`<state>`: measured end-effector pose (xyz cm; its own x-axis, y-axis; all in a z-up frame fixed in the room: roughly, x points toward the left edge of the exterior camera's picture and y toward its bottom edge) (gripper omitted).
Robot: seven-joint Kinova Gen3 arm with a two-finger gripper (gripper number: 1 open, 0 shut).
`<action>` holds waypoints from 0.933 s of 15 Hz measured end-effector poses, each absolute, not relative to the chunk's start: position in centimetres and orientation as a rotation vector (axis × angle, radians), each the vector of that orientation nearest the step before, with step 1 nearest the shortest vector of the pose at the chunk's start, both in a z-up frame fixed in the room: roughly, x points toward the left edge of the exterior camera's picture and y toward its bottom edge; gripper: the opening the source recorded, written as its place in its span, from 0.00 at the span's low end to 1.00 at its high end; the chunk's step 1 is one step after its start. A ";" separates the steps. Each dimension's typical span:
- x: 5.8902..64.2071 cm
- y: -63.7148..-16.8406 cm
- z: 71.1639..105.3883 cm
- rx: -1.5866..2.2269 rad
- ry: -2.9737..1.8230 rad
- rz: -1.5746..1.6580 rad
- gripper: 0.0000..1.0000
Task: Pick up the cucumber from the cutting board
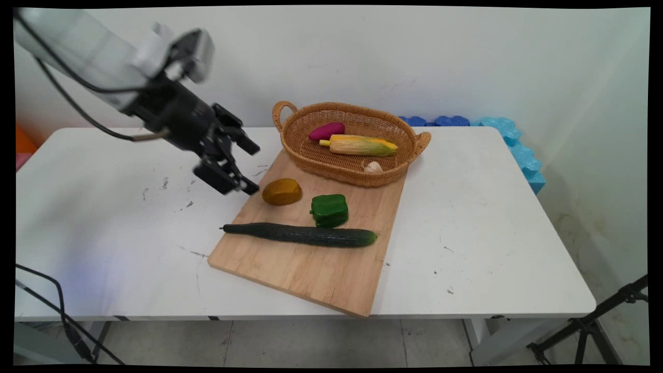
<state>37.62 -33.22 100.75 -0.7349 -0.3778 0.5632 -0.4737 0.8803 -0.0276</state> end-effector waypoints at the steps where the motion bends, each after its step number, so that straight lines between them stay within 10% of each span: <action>1: 37.2 -33.6 100.2 0.619 -2.499 0.224 1.00; 14: 31.7 -37.8 89.4 0.606 -2.690 0.131 1.00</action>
<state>31.67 -37.82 89.42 -0.8355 -0.3949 0.3821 -0.4301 0.9027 -0.0075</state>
